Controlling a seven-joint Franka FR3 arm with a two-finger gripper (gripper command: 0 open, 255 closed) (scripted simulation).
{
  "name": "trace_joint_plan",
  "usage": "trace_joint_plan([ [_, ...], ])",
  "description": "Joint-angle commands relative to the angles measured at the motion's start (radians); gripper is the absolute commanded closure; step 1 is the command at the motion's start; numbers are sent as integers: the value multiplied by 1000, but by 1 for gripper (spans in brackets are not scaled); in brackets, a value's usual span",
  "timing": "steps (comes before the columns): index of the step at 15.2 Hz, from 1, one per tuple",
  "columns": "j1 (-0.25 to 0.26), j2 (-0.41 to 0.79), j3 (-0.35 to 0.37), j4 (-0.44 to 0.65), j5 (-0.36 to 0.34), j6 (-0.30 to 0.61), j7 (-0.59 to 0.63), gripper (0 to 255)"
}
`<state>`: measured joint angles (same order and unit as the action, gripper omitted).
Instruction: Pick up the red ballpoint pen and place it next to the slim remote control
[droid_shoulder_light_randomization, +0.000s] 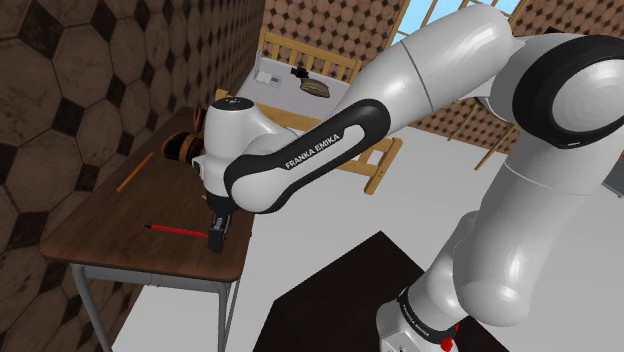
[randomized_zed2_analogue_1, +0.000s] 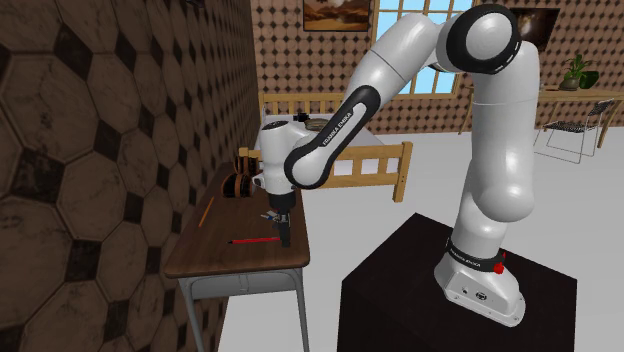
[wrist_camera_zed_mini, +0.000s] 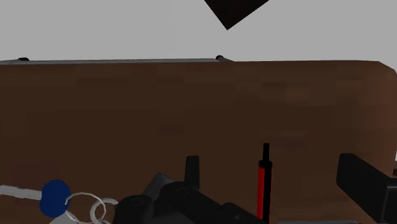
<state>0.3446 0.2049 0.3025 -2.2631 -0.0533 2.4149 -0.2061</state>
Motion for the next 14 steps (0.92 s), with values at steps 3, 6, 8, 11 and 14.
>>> trace_joint_plan([
  [3, 0, 0, 0, 0, 0, 0, 0, 255],
  [6, 2, 1, 1, 1, -1, 0, 4, 255],
  [8, 1, -2, 1, 0, 1, -2, 2, 255],
  [11, 0, 0, 0, 0, 0, 0, 0, 255],
  [14, -3, -32, 4, 7, 15, -37, -9, 255],
])
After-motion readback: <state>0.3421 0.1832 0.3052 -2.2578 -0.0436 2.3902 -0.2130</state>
